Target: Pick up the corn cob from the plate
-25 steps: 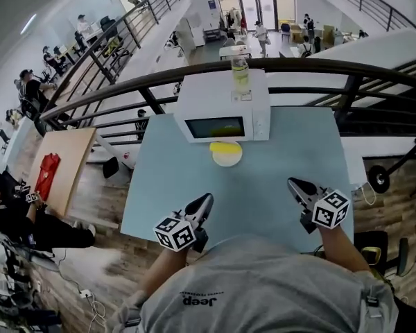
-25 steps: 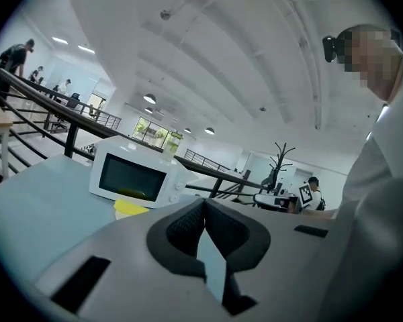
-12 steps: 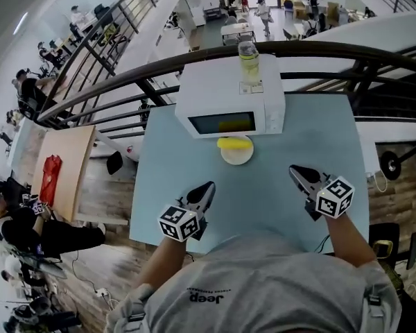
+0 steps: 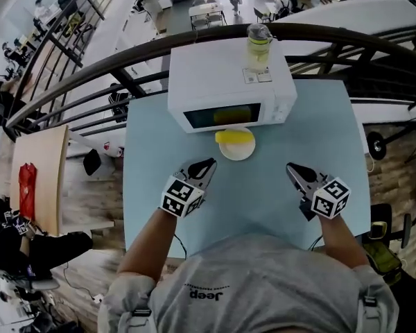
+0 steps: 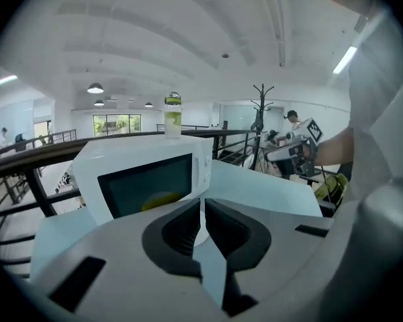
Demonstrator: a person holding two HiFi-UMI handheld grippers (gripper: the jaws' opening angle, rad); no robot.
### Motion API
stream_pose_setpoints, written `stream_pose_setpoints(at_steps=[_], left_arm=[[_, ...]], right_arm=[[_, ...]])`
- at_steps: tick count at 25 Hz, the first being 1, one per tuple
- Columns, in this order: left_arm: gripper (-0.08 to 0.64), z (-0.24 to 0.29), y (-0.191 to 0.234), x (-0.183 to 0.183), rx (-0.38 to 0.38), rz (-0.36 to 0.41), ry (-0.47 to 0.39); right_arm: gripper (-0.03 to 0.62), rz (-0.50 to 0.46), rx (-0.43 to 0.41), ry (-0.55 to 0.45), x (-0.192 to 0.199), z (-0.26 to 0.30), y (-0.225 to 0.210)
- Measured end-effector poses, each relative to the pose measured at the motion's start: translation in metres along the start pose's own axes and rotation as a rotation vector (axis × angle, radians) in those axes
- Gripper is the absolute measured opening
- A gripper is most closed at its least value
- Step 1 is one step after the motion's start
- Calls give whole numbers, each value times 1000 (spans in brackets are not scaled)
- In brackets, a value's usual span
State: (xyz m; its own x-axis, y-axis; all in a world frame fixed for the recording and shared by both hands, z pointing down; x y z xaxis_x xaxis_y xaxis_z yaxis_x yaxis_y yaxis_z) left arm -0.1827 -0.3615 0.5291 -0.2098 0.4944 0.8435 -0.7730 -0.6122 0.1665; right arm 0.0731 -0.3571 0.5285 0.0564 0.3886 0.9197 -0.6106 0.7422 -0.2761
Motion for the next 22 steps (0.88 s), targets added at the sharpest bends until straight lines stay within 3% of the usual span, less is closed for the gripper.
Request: stream_pose_setpoints(at_steps=[5, 8, 17, 22], left_arm=[[26, 26, 15, -7, -16, 84, 47], [67, 46, 20, -11, -9, 148, 88], [205, 116, 35, 15, 32, 360, 301], [236, 144, 48, 33, 27, 510, 410]], right_arm=[[15, -4, -11, 21, -1, 19, -13], [15, -1, -10, 13, -6, 29, -25], [15, 36, -37, 20, 8, 59, -48], [15, 73, -41, 37, 23, 72, -61]])
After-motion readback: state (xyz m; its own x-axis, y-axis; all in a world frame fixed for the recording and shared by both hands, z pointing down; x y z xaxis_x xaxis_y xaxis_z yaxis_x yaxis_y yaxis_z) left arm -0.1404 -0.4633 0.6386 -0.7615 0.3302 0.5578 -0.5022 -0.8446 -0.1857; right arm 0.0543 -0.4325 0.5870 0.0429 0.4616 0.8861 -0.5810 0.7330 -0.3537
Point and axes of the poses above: the fingertips, and each gripper's own axes: z forward along the fingers, y to its left, x out of its underside, the point moved 3 cm from there along -z, backward along the fingers, and after that the axes turned 8 degrees about -z, right-handed, at the moved point
